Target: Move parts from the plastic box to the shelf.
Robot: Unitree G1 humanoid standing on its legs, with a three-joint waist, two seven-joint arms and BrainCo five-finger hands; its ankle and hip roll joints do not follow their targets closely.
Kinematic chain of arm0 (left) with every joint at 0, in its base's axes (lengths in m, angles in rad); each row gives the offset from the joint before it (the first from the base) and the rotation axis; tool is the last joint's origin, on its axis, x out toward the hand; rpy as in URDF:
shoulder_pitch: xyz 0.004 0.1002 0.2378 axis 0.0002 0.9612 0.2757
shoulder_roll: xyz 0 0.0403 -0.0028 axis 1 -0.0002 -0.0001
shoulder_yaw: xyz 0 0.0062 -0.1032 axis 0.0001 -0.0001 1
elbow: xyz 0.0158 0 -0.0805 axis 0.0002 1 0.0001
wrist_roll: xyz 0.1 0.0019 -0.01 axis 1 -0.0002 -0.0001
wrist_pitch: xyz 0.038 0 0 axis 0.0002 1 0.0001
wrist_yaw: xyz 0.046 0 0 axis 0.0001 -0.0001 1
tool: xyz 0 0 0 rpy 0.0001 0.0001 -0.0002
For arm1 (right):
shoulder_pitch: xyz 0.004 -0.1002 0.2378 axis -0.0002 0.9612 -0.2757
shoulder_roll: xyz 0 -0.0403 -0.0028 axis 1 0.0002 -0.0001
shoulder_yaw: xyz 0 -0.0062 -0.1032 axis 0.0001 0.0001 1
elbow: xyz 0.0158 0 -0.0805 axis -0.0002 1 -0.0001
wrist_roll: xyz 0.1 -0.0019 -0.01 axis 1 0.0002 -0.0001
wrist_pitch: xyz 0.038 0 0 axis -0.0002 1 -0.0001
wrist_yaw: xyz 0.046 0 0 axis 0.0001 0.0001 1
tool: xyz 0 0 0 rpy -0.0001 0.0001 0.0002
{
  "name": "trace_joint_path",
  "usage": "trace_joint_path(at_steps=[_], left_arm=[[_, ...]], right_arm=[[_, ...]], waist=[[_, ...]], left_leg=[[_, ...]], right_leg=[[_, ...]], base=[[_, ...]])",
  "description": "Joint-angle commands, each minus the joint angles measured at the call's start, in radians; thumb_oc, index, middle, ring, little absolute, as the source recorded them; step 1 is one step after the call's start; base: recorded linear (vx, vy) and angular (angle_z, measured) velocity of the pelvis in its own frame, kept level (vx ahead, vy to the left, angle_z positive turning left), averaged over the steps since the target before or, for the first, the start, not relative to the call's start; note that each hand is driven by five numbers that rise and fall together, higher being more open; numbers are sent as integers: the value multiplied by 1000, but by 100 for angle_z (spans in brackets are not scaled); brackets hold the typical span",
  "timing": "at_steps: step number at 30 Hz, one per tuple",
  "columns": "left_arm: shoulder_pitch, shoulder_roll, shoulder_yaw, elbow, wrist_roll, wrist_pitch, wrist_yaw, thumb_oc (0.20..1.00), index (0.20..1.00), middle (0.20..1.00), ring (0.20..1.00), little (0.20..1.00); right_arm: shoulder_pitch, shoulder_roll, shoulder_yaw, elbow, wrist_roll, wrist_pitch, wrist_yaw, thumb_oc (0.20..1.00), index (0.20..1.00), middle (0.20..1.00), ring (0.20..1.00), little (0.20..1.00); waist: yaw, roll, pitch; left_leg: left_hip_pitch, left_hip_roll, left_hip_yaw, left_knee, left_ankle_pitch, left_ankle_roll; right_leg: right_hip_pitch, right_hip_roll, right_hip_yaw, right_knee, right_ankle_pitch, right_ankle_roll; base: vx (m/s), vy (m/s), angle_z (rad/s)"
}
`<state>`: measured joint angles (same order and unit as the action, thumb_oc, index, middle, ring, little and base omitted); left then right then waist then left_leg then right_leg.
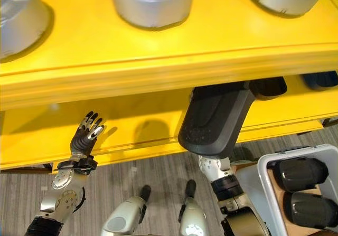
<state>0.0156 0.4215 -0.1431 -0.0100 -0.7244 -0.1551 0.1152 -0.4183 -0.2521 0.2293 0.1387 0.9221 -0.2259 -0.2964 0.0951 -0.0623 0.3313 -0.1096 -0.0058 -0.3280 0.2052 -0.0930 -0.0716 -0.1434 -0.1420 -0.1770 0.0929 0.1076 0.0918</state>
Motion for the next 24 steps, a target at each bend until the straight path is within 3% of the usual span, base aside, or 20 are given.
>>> trace_joint_path(at_steps=[1,4,7,10,15,24], left_arm=[[12,65,-2,-115,-10,-31,0,1000,1000,1000,1000,1000],[12,60,-16,-113,-17,-26,-6,1000,1000,1000,1000,1000],[-7,56,-34,-111,-19,-27,-12,1000,1000,1000,1000,1000],[9,69,-24,-122,-16,-26,-14,1000,1000,1000,1000,1000],[16,86,-20,-131,-16,-28,-12,1000,1000,1000,1000,1000],[15,125,-20,-139,-36,-51,-10,1000,1000,1000,1000,1000]], right_arm=[[-4,21,-38,-64,14,-74,6,200,200,200,200,200],[6,13,-38,-61,15,-72,2,200,200,200,200,200],[18,8,-46,-63,14,-78,-4,200,200,200,200,200],[3,40,-22,-33,17,-71,-8,200,200,200,200,200],[-58,38,-9,45,-22,-52,-28,200,200,200,200,200],[-412,-74,41,334,-254,43,-98,200,200,200,200,200]], waist=[[-17,-29,-106],[-22,-16,-102],[-45,-5,-86],[-31,8,-88],[-9,5,-85],[46,-9,-74]], left_leg=[[-48,95,-11,-32,-32,3],[-74,105,49,-36,0,-4],[-144,130,244,25,21,-6],[-114,141,248,16,4,0],[-108,129,237,29,-13,2],[-116,121,197,30,-9,-4]], right_leg=[[-65,-116,-27,115,-139,36],[-40,-133,-76,137,-168,27],[-17,-162,-129,144,-181,21],[-17,-146,-116,178,-197,17],[-7,-160,-121,199,-207,21],[3,-163,-134,202,-210,22]], base=[[47,-150,49],[17,-88,42],[-56,-22,61],[35,-6,53],[11,0,0],[-7,8,8]])
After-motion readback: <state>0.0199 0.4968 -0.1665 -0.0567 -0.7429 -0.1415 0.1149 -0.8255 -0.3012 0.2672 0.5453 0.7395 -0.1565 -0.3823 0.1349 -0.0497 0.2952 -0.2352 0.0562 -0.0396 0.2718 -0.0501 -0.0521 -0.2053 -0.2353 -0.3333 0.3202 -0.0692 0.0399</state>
